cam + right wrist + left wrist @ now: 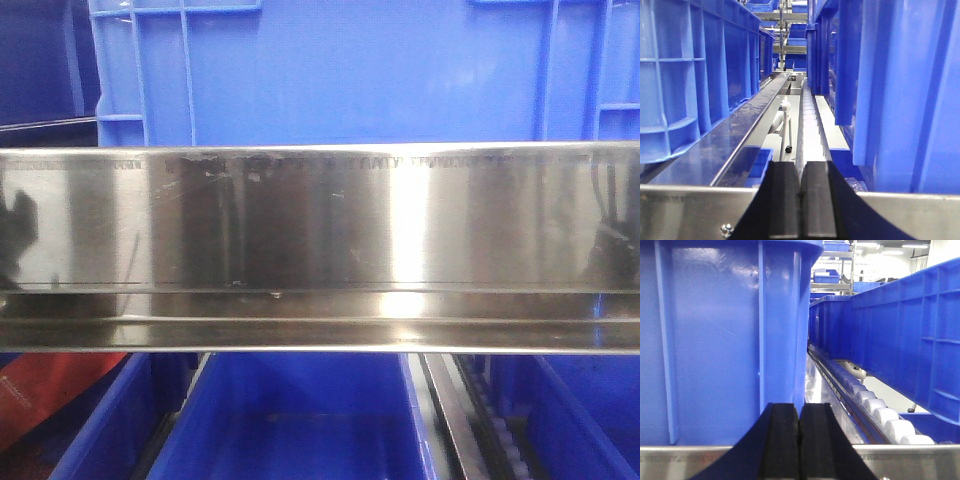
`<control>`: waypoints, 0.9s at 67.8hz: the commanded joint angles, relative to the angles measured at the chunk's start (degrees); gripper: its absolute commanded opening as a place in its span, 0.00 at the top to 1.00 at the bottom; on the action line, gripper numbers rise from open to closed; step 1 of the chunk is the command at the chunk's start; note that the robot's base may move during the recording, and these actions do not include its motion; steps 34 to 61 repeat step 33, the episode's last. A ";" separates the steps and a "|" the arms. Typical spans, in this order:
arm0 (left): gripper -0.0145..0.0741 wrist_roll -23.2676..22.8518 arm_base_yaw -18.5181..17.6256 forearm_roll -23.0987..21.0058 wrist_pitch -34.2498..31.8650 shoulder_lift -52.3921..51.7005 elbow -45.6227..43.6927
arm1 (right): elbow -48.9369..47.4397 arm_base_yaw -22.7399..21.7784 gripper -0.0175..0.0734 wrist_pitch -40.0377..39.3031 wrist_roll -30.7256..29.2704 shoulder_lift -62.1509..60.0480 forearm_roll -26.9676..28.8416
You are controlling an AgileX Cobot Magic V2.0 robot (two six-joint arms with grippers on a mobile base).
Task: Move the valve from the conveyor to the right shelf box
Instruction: 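Raise both open grippers up out of the blue bins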
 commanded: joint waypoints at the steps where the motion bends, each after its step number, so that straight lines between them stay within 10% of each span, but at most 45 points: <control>1: 0.96 0.30 -0.31 -0.41 -0.53 -0.26 -0.13 | 0.03 -0.21 0.99 -0.95 -0.33 -0.14 0.20; 61: 0.96 0.30 -0.31 -0.41 -0.53 -0.26 -0.13 | 0.03 -0.21 0.99 -0.95 -0.33 -0.14 0.20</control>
